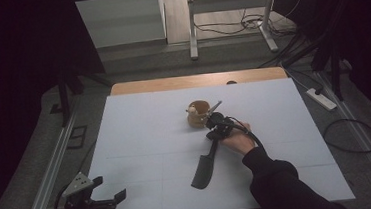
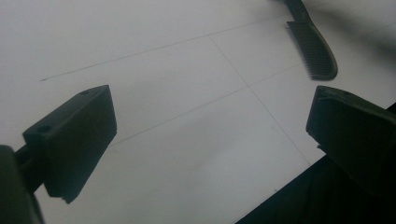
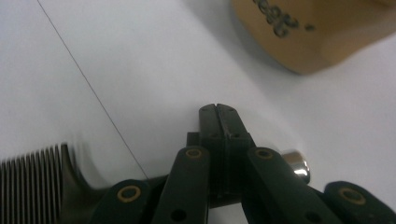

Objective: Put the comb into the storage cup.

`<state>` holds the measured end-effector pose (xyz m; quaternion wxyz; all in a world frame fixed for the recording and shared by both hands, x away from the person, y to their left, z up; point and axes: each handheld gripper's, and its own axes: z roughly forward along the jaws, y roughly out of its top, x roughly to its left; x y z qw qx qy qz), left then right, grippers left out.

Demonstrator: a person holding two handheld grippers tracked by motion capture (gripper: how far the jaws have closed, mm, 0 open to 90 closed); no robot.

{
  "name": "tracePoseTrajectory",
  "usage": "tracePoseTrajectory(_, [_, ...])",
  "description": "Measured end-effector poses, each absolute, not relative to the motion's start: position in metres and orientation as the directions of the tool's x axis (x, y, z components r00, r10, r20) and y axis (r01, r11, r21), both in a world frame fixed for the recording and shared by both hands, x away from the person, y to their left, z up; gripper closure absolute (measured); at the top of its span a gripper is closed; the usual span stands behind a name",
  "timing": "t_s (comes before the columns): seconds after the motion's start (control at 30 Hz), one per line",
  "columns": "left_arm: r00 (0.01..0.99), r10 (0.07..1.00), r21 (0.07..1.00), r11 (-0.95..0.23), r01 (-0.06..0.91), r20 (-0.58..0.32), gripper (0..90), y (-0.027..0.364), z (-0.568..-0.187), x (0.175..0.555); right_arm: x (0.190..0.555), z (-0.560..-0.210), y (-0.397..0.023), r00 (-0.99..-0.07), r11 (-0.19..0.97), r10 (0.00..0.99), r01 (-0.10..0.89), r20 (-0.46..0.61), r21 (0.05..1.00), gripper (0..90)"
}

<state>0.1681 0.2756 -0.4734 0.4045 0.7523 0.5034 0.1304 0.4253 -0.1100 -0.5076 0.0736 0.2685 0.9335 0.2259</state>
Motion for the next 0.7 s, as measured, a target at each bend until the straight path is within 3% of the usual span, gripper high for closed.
tracePoseTrajectory(0.7, [0.459, 0.863, 0.739, -0.166, 0.653, -0.211, 2.3, 0.275, -0.473, 0.168, 0.423, -0.505, -0.155, -0.805, 0.713, 0.594, 0.535, 0.017, 0.453, 89.5])
